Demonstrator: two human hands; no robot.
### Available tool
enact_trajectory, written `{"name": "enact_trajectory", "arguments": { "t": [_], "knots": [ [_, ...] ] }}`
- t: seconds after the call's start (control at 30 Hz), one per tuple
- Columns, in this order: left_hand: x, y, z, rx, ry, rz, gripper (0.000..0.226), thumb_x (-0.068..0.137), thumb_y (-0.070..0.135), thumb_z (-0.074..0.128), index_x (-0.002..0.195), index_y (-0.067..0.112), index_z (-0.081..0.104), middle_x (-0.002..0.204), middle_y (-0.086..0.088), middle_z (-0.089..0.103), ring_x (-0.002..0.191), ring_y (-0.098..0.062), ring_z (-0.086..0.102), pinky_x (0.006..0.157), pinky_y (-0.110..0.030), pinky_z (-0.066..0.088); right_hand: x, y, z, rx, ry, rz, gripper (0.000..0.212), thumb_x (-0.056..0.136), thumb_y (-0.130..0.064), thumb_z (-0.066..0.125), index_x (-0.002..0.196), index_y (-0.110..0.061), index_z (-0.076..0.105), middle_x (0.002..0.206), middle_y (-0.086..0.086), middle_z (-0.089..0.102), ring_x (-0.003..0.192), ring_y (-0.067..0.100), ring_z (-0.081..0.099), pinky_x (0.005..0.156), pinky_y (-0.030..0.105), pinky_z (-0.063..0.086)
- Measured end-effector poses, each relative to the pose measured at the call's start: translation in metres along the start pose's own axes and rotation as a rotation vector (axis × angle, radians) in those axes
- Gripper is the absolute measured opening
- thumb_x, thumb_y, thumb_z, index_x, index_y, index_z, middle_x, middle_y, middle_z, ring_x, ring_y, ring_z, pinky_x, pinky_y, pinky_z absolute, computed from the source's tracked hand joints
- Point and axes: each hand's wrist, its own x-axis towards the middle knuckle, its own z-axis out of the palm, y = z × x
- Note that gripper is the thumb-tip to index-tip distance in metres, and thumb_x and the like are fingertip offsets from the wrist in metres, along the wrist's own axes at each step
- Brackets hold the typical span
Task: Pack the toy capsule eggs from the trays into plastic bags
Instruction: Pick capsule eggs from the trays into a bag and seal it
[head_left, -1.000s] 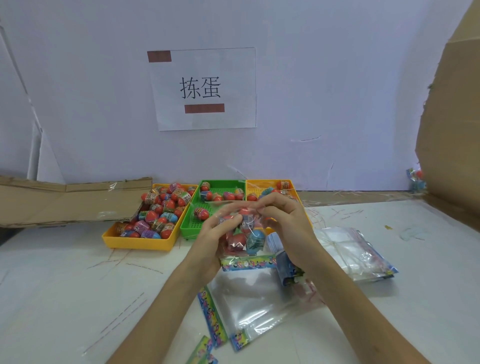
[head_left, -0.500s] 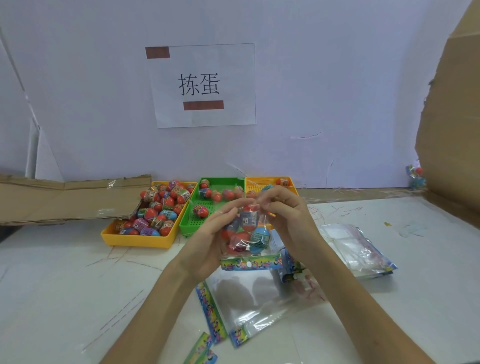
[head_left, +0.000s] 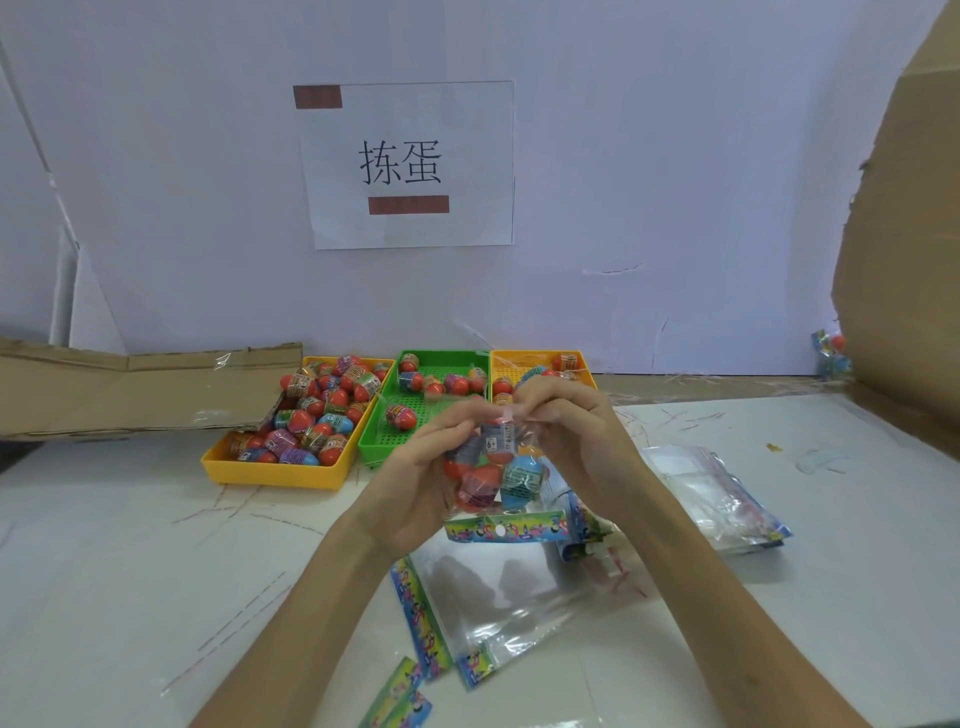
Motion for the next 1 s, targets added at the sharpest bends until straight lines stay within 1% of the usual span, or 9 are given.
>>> {"name": "enact_trajectory", "arguments": {
  "t": [0.07,0.23,0.3,0.43,0.57,0.67,0.87,0.93,1.0],
  "knots": [
    [0.0,-0.001,-0.001,-0.02,0.012,0.002,0.021,0.075,0.033,0.07,0.093,0.025,0.08,0.108,-0.001,0.074,0.095,-0.017,0.073,0.071,-0.036,0.061,0.001,0.0,0.0,0.007,-0.021,0.007,0.036,0.08,0.005,0.05,0.069,-0.017,0.075,0.076,-0.004,0.064,0.07,0.009,0.057,0.066,0.019,0.05],
    [-0.001,-0.003,-0.003,-0.077,-0.026,0.016,0.017,0.082,0.022,0.063,0.087,0.02,0.079,0.108,-0.005,0.073,0.099,-0.02,0.072,0.077,-0.038,0.062,0.0,0.0,0.0,0.071,-0.051,0.068,0.028,0.075,0.003,0.051,0.066,-0.015,0.071,0.079,-0.002,0.061,0.072,0.012,0.057,0.066,0.021,0.051],
    [-0.001,0.0,-0.003,-0.076,-0.063,0.007,0.015,0.078,0.025,0.071,0.089,0.02,0.079,0.11,-0.007,0.072,0.101,-0.022,0.071,0.077,-0.038,0.062,-0.001,-0.001,0.0,0.105,-0.057,0.075,0.027,0.076,-0.001,0.052,0.065,-0.016,0.071,0.08,-0.005,0.062,0.072,0.009,0.058,0.065,0.019,0.051],
    [-0.004,0.004,-0.004,-0.06,-0.223,-0.007,0.021,0.075,0.03,0.086,0.09,0.021,0.075,0.113,-0.007,0.069,0.097,-0.025,0.067,0.076,-0.035,0.058,-0.002,-0.003,-0.002,0.149,-0.078,0.088,0.036,0.082,0.002,0.041,0.066,-0.017,0.067,0.082,-0.005,0.06,0.075,0.009,0.058,0.066,0.019,0.049],
    [-0.005,0.005,-0.003,-0.151,-0.333,0.011,0.008,0.087,0.021,0.076,0.085,0.016,0.07,0.11,-0.01,0.071,0.096,-0.023,0.071,0.074,-0.032,0.061,-0.004,-0.006,0.001,0.16,-0.085,0.112,0.036,0.08,0.002,0.039,0.065,-0.016,0.066,0.084,-0.003,0.058,0.074,0.008,0.057,0.063,0.02,0.049],
    [-0.007,0.006,-0.001,-0.16,-0.333,0.014,0.012,0.083,0.02,0.079,0.08,0.015,0.068,0.101,-0.012,0.071,0.09,-0.024,0.071,0.071,-0.032,0.06,-0.007,-0.01,0.004,0.192,-0.099,0.134,0.034,0.079,0.002,0.038,0.065,-0.013,0.064,0.092,0.006,0.051,0.069,0.007,0.058,0.056,0.017,0.048],
    [-0.007,0.006,-0.005,-0.232,-0.418,0.009,0.008,0.092,0.016,0.067,0.083,0.014,0.067,0.11,-0.016,0.069,0.1,-0.029,0.067,0.08,-0.035,0.059,-0.01,-0.015,0.008,0.221,-0.164,0.214,0.029,0.079,-0.003,0.038,0.065,-0.014,0.061,0.093,0.004,0.044,0.067,0.01,0.049,0.044,0.017,0.038],
    [-0.006,0.004,-0.006,-0.223,-0.441,0.003,0.01,0.092,0.017,0.067,0.082,0.016,0.069,0.108,-0.013,0.067,0.099,-0.027,0.065,0.078,-0.034,0.057,-0.011,-0.015,0.007,0.239,-0.181,0.22,0.031,0.08,-0.005,0.037,0.066,-0.015,0.062,0.093,0.002,0.047,0.062,0.006,0.052,0.044,0.017,0.03],
    [-0.005,0.003,-0.009,-0.259,-0.505,-0.009,0.012,0.094,0.014,0.063,0.084,0.015,0.07,0.106,-0.014,0.065,0.098,-0.027,0.062,0.077,-0.033,0.054,-0.012,-0.015,0.006,0.245,-0.193,0.222,0.032,0.082,-0.007,0.037,0.066,-0.017,0.064,0.094,0.001,0.049,0.056,0.002,0.053,0.048,0.025,0.022]
  ]
}}
